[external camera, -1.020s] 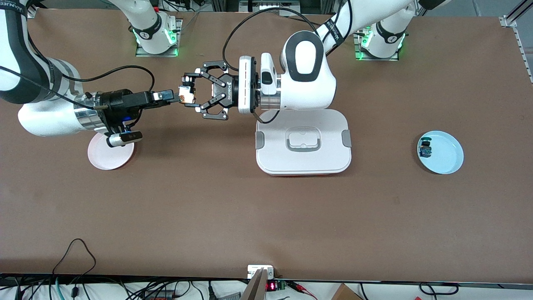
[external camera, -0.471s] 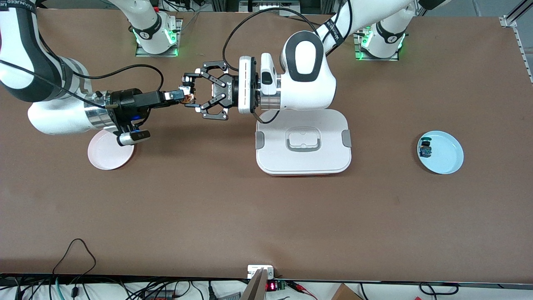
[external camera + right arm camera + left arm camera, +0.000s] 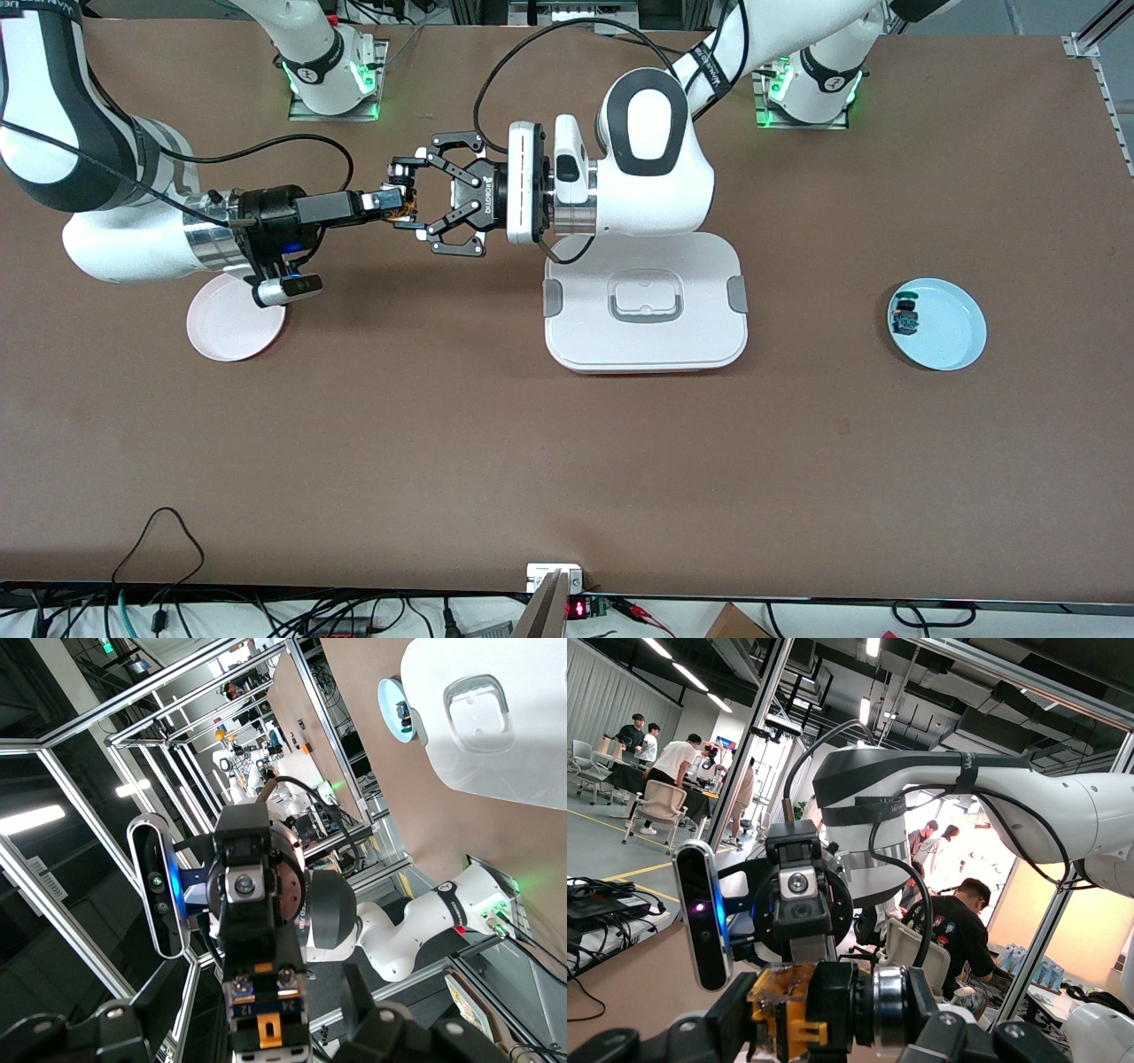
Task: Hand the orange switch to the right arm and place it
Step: 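Close the right gripper on the orange switch held by the left gripper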
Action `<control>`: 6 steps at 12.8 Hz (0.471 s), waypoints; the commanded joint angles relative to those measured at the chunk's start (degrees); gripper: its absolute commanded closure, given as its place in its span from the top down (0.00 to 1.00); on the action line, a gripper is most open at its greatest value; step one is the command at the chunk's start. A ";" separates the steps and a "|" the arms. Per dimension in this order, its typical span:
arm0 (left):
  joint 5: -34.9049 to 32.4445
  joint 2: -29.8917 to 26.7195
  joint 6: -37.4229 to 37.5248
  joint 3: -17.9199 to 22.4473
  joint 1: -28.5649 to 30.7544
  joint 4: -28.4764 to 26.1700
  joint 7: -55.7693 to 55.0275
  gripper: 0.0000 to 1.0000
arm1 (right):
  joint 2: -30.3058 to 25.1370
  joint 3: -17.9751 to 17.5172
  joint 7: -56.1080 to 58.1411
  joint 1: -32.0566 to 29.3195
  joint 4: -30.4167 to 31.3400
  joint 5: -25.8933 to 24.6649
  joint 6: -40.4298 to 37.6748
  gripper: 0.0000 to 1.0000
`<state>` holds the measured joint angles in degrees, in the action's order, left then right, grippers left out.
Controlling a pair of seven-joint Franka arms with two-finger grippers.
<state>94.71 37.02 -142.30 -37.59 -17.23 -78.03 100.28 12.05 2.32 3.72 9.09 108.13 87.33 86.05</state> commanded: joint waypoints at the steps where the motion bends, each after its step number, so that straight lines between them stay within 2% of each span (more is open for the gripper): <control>1: 1.62 0.95 -0.61 0.41 -1.31 2.09 0.18 0.01 | -2.65 -0.12 1.29 -0.39 2.87 1.00 -0.35 0.22; 3: 1.62 0.95 -0.61 0.41 -1.31 2.09 0.18 0.01 | -2.65 -0.12 1.20 -0.91 2.87 1.00 -1.67 0.06; 6: 1.62 1.04 -0.61 0.41 -1.31 2.09 0.18 0.01 | -2.65 -0.12 1.46 -0.83 2.70 0.92 -1.68 0.05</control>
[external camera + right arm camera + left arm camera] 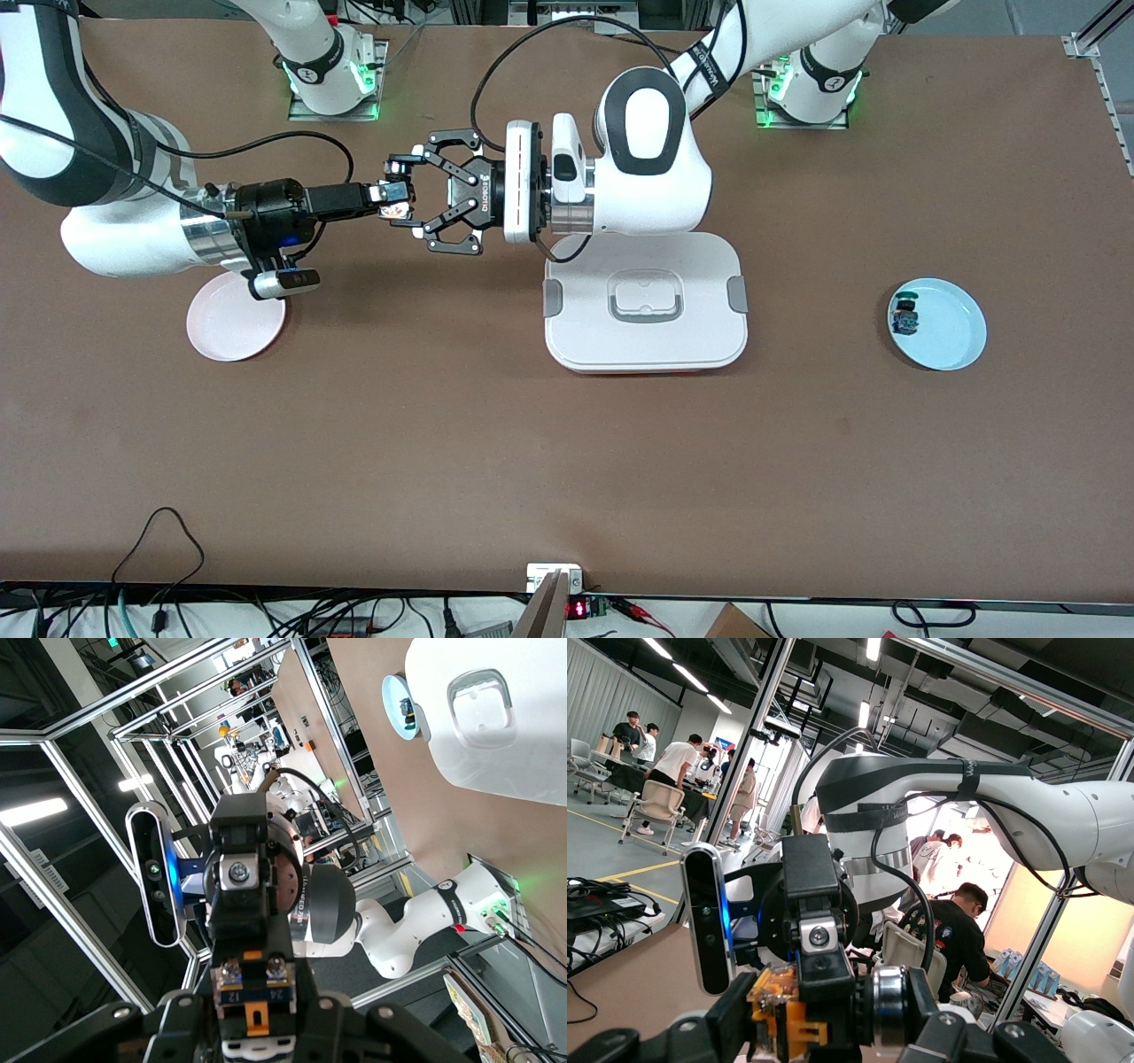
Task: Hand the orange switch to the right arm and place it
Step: 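Close the right gripper on the orange switch held by the left gripper, then open the left gripper and withdraw it from the orange switch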
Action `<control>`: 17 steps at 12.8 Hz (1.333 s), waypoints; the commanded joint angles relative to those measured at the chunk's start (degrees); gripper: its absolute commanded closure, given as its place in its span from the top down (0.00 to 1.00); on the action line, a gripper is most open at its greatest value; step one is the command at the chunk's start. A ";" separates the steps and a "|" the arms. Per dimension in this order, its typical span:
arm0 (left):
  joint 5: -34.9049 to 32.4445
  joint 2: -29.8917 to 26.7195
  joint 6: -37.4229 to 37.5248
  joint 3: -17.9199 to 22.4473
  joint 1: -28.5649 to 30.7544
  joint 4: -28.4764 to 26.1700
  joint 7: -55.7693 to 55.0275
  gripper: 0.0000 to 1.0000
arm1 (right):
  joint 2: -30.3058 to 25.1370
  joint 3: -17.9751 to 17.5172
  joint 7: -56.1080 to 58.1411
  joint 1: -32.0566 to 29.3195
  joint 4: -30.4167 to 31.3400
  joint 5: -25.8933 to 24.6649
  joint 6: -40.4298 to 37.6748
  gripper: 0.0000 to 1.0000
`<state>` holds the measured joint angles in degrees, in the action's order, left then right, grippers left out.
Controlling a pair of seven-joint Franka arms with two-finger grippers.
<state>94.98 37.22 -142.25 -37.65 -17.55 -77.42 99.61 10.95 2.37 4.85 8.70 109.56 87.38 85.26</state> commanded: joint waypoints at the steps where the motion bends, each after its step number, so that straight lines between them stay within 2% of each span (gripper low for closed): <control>1: 1.26 0.84 -0.66 0.47 -1.00 1.48 0.93 0.01 | -1.55 -0.17 0.34 -0.35 1.18 0.86 -0.88 0.05; 5: 1.35 0.75 -0.66 0.47 -0.39 1.48 0.93 0.02 | -1.64 -0.17 0.51 -0.17 1.01 0.86 -0.71 0.05; 8: 1.79 0.05 -0.57 0.29 1.01 1.39 -1.07 0.12 | -1.90 -0.17 1.91 -0.17 1.09 0.86 -0.53 0.05; 10: 1.09 -0.30 -0.66 0.38 1.37 1.39 -0.04 0.95 | -1.90 -0.17 3.32 0.00 1.27 0.86 -0.88 0.05; 11: 1.00 -0.31 -0.58 0.47 1.46 1.39 0.05 1.00 | -1.90 -0.17 3.32 0.00 1.27 0.86 -0.88 0.05; 13: 0.39 -0.39 0.04 0.47 3.38 1.30 -0.12 1.00 | -1.90 -0.17 3.06 -0.09 1.27 0.86 -0.88 0.05; 15: -3.29 -0.39 1.09 0.38 6.02 1.22 -0.03 1.00 | -1.90 -0.17 2.88 0.00 1.18 0.86 -0.88 0.05; 17: -7.51 -0.31 6.60 0.47 10.66 0.95 -0.03 1.00 | -1.90 -0.17 2.97 0.00 1.27 0.86 -0.88 0.05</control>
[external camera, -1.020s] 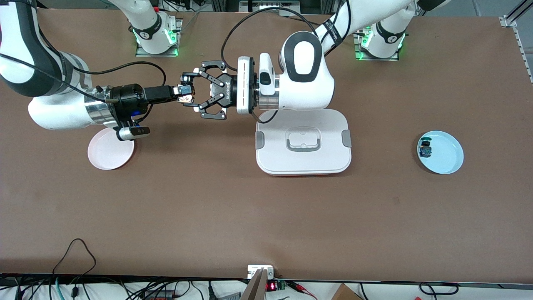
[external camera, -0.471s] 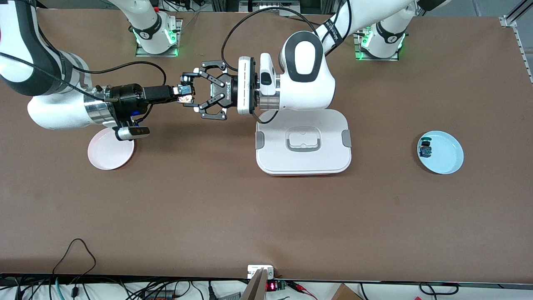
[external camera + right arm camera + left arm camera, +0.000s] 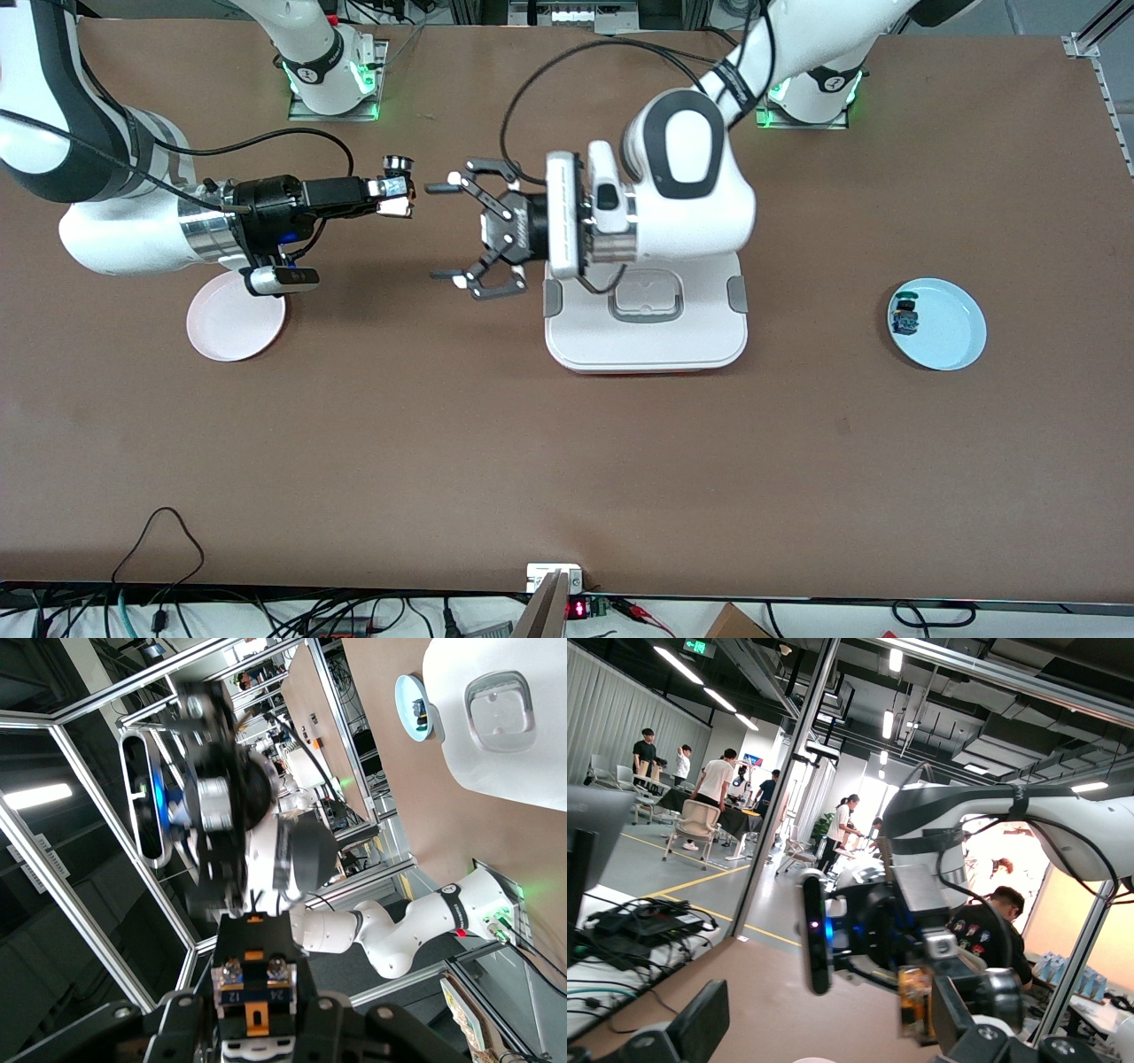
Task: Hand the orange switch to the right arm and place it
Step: 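Open the left gripper and withdraw it from the orange switch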
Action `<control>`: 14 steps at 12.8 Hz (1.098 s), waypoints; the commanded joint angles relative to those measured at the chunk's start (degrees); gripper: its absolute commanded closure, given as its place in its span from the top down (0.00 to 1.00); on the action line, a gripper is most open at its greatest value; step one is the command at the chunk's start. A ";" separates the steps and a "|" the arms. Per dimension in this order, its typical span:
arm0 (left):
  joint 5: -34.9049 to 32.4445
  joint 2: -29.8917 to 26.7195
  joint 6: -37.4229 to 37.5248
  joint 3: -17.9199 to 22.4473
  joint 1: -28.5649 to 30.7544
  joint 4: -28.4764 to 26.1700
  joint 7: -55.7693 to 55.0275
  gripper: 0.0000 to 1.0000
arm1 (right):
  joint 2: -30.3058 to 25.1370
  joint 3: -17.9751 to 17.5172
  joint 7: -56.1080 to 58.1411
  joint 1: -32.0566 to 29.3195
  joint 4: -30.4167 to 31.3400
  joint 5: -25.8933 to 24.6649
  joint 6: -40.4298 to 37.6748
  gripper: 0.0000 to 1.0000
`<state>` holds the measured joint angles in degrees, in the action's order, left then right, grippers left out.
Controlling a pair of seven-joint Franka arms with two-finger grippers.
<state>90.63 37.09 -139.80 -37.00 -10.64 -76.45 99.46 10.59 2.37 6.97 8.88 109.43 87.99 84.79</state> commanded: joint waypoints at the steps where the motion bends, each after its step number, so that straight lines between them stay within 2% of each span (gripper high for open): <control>1: -5.71 0.17 7.32 -0.09 7.01 -0.10 0.21 1.00 | -1.54 -0.17 0.85 -0.18 1.40 0.25 -0.42 0.05; 5: -8.37 3.77 19.36 -0.01 20.55 0.60 0.04 1.00 | -1.54 0.01 1.20 -0.88 1.40 -0.01 -1.55 0.05; 7: -8.37 4.48 24.72 2.44 26.87 0.34 -0.14 1.00 | -1.54 0.09 1.29 -2.46 1.49 -0.45 -3.75 0.05; 9: -13.09 4.40 29.05 11.46 29.80 1.30 -0.23 1.00 | -1.54 0.18 1.55 -4.48 1.49 -3.07 -5.16 0.05; 12: -14.43 4.40 33.00 23.25 33.05 3.50 -0.40 1.00 | -1.36 0.18 3.13 -6.85 1.49 -8.26 -6.92 0.05; 13: -16.87 4.14 33.01 27.64 33.32 7.16 -0.40 1.00 | -1.36 0.18 4.09 -7.21 1.40 -10.54 -6.92 0.05; 14: -24.81 4.05 32.58 31.51 32.10 12.85 -0.58 1.00 | -1.36 0.18 4.62 -7.56 1.40 -12.82 -6.84 0.05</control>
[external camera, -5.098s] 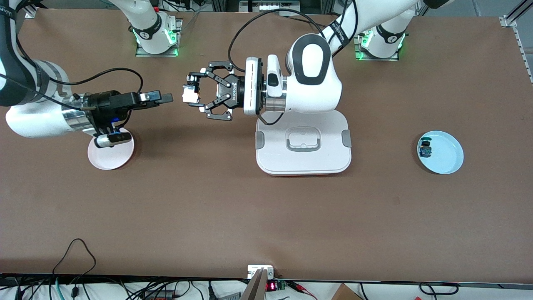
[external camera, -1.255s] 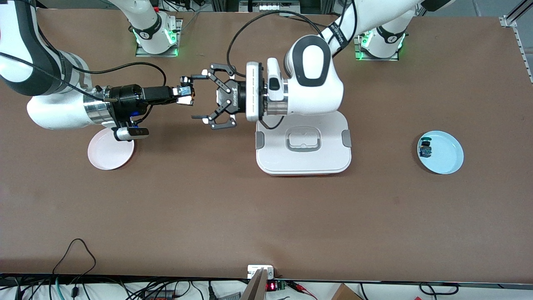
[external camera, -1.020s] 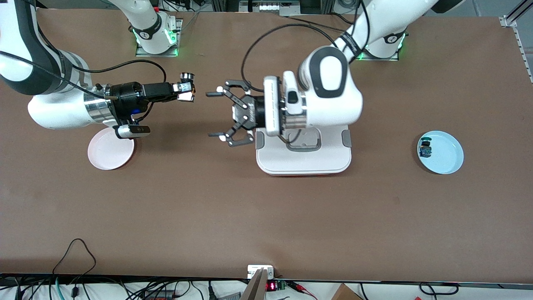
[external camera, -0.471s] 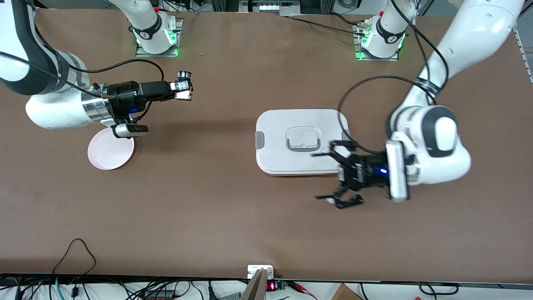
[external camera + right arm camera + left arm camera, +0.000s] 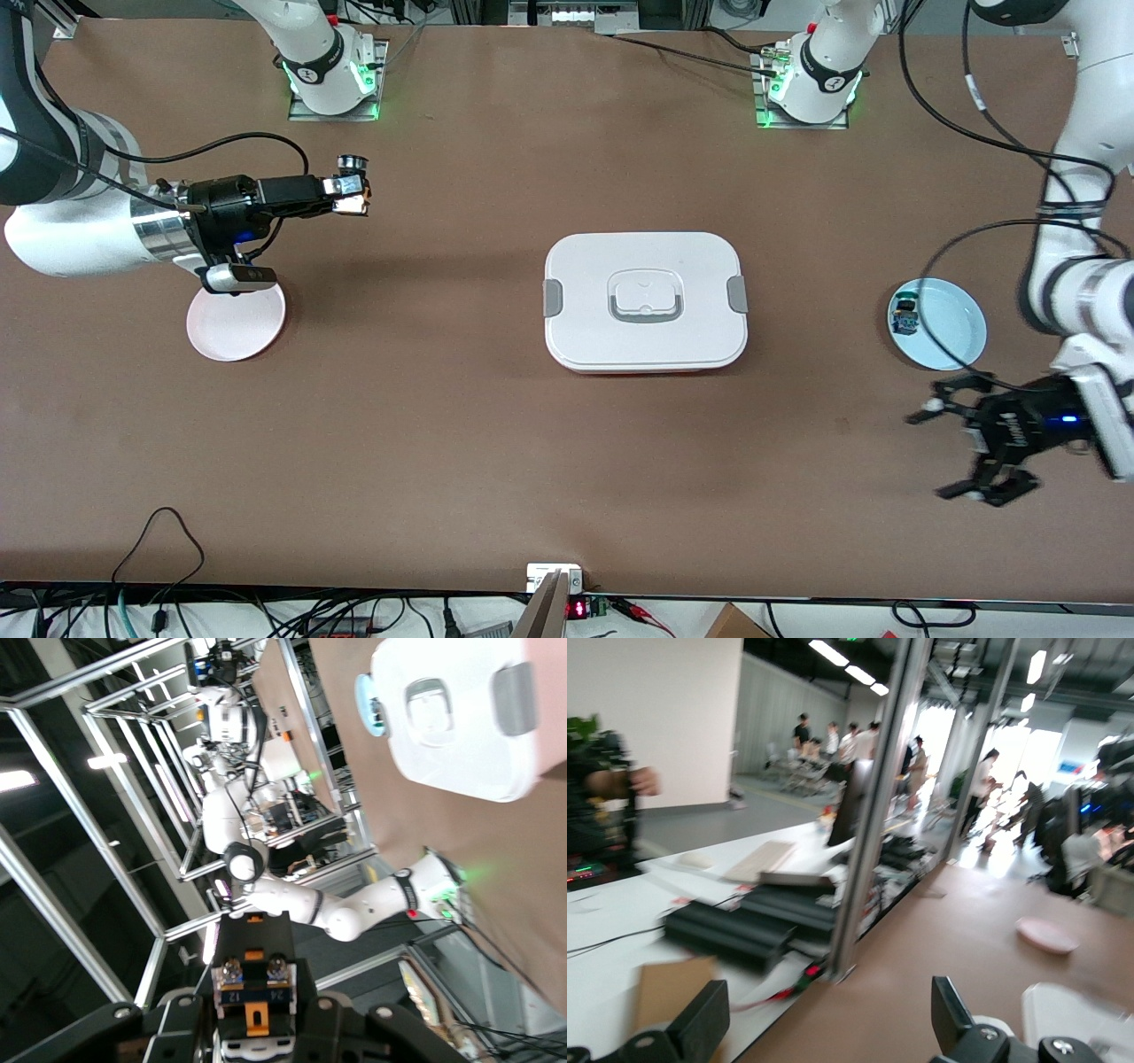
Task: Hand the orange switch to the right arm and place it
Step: 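Open the left gripper and withdraw it from the orange switch, then carry the orange switch with the right gripper over the white plate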
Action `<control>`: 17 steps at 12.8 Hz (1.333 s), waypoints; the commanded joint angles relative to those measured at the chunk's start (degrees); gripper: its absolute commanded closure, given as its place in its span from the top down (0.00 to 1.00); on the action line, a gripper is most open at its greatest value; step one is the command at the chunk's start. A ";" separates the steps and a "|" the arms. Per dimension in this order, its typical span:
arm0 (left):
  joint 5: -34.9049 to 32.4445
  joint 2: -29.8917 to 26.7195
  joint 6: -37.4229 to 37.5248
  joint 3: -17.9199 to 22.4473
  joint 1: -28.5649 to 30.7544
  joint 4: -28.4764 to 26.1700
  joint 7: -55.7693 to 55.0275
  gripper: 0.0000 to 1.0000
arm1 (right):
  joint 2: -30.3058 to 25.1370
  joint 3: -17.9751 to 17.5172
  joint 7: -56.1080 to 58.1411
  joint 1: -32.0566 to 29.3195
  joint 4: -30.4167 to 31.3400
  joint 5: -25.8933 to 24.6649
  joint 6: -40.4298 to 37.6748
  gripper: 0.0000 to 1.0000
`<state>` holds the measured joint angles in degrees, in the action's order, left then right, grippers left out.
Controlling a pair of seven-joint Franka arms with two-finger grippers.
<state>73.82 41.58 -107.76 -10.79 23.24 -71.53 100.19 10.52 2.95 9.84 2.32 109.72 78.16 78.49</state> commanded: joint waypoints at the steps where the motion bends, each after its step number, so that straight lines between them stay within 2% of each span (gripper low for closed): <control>1: -14.08 -0.45 0.27 6.04 -1.88 11.55 -2.70 1.00 | -1.29 -0.40 2.89 -1.00 1.11 -6.06 -0.53 0.05; 3: -20.27 -0.89 -0.35 7.01 -1.36 12.99 -11.90 1.00 | -1.46 -0.40 4.83 -1.09 0.84 -12.13 -0.45 0.05; 5: -27.98 -2.90 -0.61 7.98 -1.44 13.95 -15.97 1.00 | -1.55 -0.40 5.01 -1.44 0.75 -18.10 -0.36 0.05; 7: -39.04 -4.75 -0.70 7.80 -2.49 16.93 -22.10 1.00 | -2.69 -0.40 7.81 -1.53 0.67 -25.47 -0.01 0.05; 9: -51.44 -9.65 0.00 7.37 -6.09 17.21 -29.66 1.00 | -3.13 -0.40 9.14 -1.35 -0.56 -35.30 0.87 0.05; 10: -55.50 -11.33 0.26 7.19 -7.41 17.04 -32.92 1.00 | -3.31 -0.40 11.14 -1.35 -0.56 -39.18 1.13 0.05; 14: -63.43 -18.10 9.99 6.84 -12.59 16.69 -50.40 1.00 | -3.31 -0.40 24.67 -1.79 -0.65 -56.32 6.83 0.05; 15: -63.71 -20.12 13.94 6.84 -13.39 15.90 -54.79 1.00 | -3.22 -0.40 28.01 -1.79 -0.56 -61.32 9.37 0.05; 17: -64.32 -22.85 17.83 7.27 -16.01 14.67 -64.45 1.00 | -2.87 -0.40 34.34 -1.62 -0.21 -68.11 12.98 0.05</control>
<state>11.63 22.40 -92.33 -4.27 9.44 -53.72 42.81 7.89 3.02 39.39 0.96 109.23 14.55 89.07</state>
